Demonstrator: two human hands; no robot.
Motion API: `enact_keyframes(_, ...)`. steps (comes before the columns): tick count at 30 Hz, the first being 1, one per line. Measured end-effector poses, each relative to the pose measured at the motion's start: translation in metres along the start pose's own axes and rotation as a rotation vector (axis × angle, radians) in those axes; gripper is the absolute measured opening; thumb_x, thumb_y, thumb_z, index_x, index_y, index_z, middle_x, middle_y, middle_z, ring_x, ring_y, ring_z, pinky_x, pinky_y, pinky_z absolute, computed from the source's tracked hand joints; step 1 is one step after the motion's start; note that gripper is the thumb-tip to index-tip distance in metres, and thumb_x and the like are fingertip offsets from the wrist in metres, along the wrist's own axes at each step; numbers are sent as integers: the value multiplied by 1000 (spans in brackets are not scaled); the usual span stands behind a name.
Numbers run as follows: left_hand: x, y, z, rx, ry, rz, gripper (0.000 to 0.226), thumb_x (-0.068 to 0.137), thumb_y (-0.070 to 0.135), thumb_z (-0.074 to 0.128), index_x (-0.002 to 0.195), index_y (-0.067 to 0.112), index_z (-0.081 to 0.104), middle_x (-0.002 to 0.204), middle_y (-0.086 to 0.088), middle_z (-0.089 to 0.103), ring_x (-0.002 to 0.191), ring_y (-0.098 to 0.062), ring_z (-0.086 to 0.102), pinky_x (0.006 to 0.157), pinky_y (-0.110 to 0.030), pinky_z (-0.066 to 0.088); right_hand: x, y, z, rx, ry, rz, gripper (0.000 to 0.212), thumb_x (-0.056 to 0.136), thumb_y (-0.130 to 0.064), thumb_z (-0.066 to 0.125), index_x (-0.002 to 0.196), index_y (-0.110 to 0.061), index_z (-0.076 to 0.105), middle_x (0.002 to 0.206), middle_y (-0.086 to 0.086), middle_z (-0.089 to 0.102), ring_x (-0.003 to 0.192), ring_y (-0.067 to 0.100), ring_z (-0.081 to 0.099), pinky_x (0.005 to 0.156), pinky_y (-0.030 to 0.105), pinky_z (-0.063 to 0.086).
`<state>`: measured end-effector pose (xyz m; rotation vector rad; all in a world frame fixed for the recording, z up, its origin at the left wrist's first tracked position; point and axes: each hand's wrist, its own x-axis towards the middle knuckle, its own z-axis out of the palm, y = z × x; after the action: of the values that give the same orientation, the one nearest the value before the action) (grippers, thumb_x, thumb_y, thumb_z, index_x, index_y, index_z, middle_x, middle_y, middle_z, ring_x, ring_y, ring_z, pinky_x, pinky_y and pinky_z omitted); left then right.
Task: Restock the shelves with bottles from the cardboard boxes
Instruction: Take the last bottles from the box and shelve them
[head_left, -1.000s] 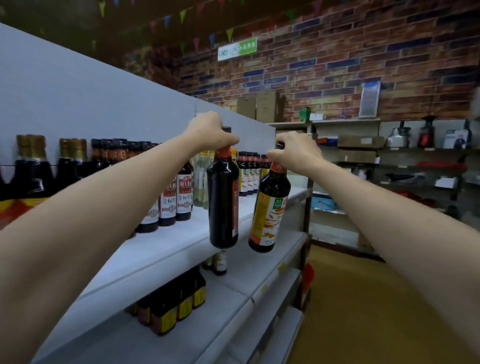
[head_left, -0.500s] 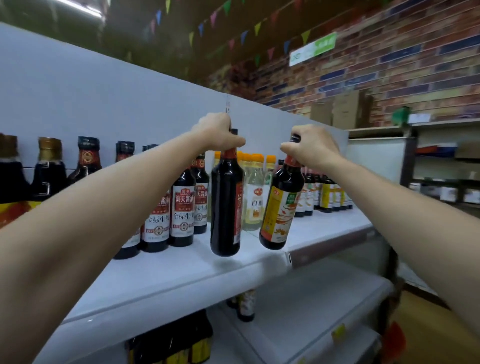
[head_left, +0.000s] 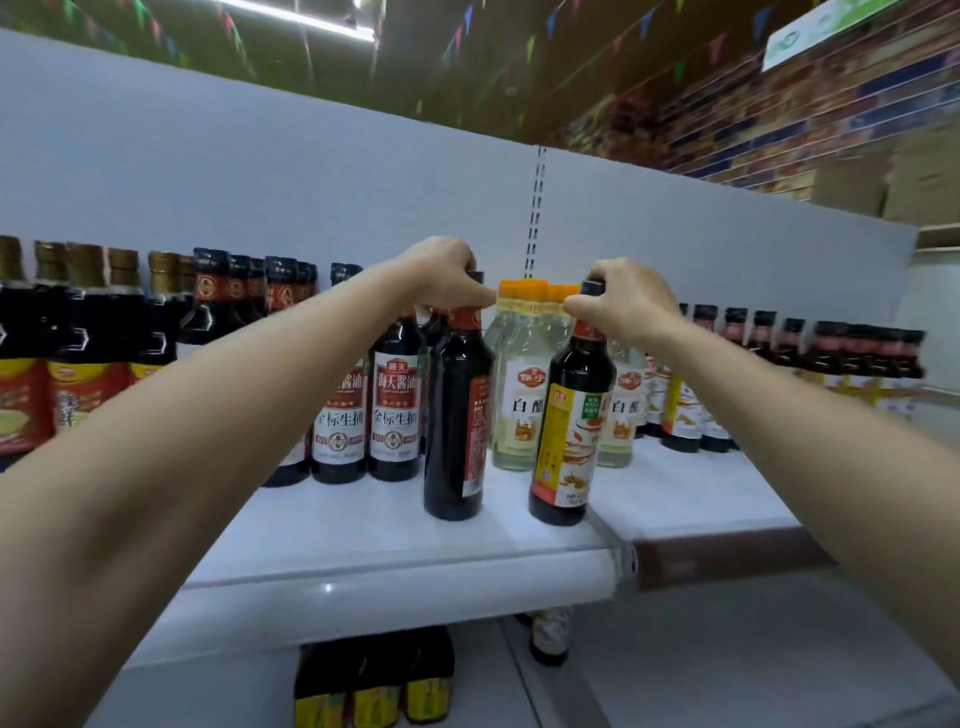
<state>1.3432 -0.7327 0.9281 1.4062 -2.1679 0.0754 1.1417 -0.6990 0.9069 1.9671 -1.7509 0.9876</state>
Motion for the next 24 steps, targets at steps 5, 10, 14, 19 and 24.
enact_keyframes(5, 10, 3, -7, -17, -229, -26, 21, 95, 23, 54, 112, 11, 49, 91, -7, 55, 64, -21, 62, 56, -28, 59, 16, 5, 17, 16, -62, 22, 36, 88, -41, 61, 104, -11, 48, 91, 8, 56, 84, 26, 53, 71, 40, 46)
enact_keyframes(10, 9, -14, -3, -156, -199, 14, 31, 95, 22, 56, 121, 15, 41, 99, -5, 59, 79, -17, 65, 63, -19, 56, 23, 11, 28, 25, -77, 25, 35, 87, -44, 60, 98, -14, 45, 81, 2, 50, 76, 21, 47, 64, 35, 38)
enact_keyframes(14, 0, -31, 12, -397, -77, 35, 38, 94, 20, 58, 128, 11, 43, 106, -3, 61, 84, -10, 62, 66, -16, 51, 23, 14, 29, 87, -92, 12, 33, 87, -41, 60, 101, -14, 48, 80, 0, 49, 80, 22, 50, 71, 40, 45)
enact_keyframes(19, -17, -36, 36, -776, 10, 62, 19, 95, 15, 54, 114, 14, 51, 102, 5, 59, 94, -7, 60, 84, -22, 53, 20, 15, 32, 132, -63, 3, 28, 89, -36, 57, 102, -13, 47, 82, 1, 49, 78, 20, 48, 68, 37, 42)
enact_keyframes(24, -41, -31, 80, -649, 210, -17, 36, 96, 25, 52, 128, 9, 52, 119, -1, 59, 110, -14, 56, 86, -19, 47, 18, 13, 30, 138, -63, 4, 27, 91, -34, 56, 103, -12, 45, 81, 2, 48, 77, 20, 46, 62, 32, 36)
